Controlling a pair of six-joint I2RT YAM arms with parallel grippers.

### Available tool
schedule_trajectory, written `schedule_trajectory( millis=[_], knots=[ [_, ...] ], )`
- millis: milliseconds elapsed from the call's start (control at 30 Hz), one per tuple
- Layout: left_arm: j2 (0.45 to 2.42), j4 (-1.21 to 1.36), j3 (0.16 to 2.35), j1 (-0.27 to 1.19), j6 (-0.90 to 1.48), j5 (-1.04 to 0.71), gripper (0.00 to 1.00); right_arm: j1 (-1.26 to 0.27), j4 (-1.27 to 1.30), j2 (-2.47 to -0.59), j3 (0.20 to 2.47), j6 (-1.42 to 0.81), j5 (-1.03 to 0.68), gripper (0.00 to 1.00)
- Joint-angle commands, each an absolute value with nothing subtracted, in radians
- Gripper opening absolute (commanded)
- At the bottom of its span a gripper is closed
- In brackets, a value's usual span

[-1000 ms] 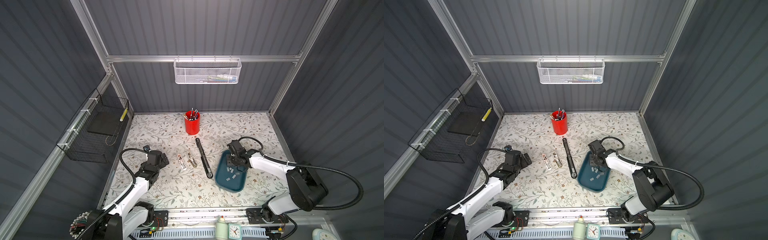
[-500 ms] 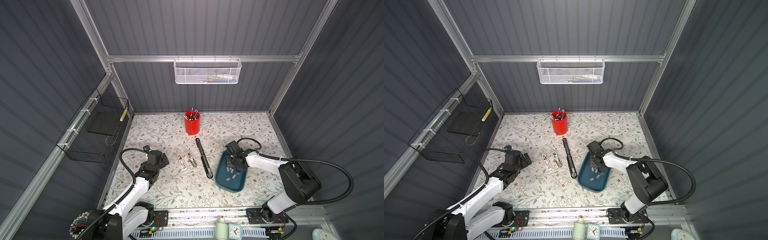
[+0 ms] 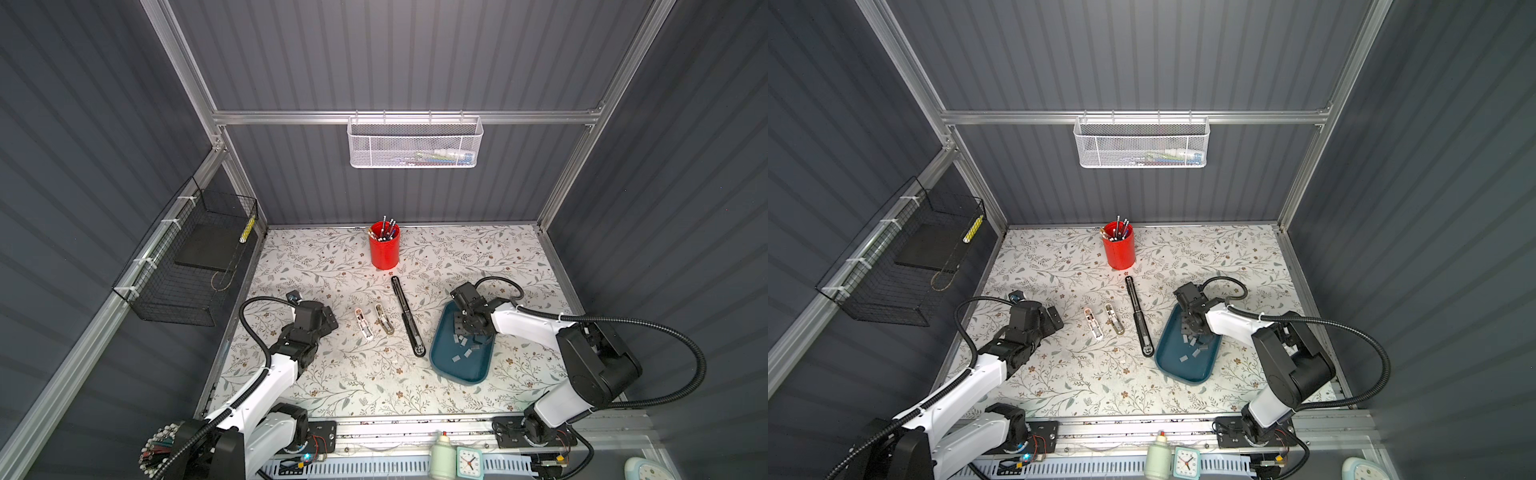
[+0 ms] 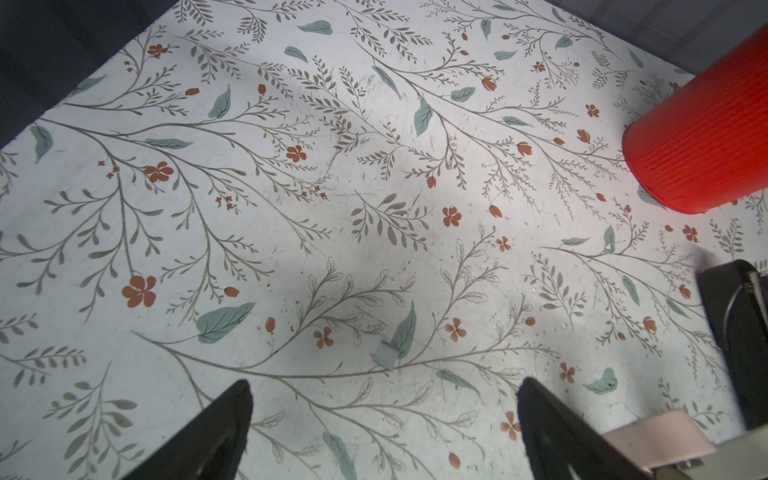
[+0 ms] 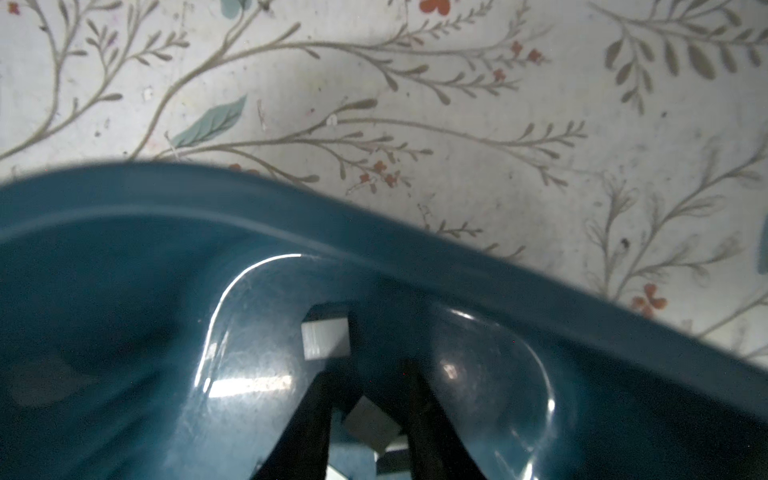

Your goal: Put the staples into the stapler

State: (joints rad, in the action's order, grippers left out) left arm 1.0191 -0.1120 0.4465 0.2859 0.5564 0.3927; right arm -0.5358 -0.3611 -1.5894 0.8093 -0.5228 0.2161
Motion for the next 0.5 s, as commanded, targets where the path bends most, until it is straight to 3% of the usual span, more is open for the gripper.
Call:
schedule_trajectory(
  millis=[0, 467],
  knots=[
    [1.011, -0.119, 0.456, 0.277, 0.545, 0.393, 1.00, -0.536, -0.359, -1.569, 0.796, -0.518, 0.184, 0.33],
    [1.021, -0.119, 0.460, 0.278, 0.545, 0.390, 1.00, -0.547, -0.370, -1.553, 0.793, -0.532, 0.155, 0.33]
  ],
)
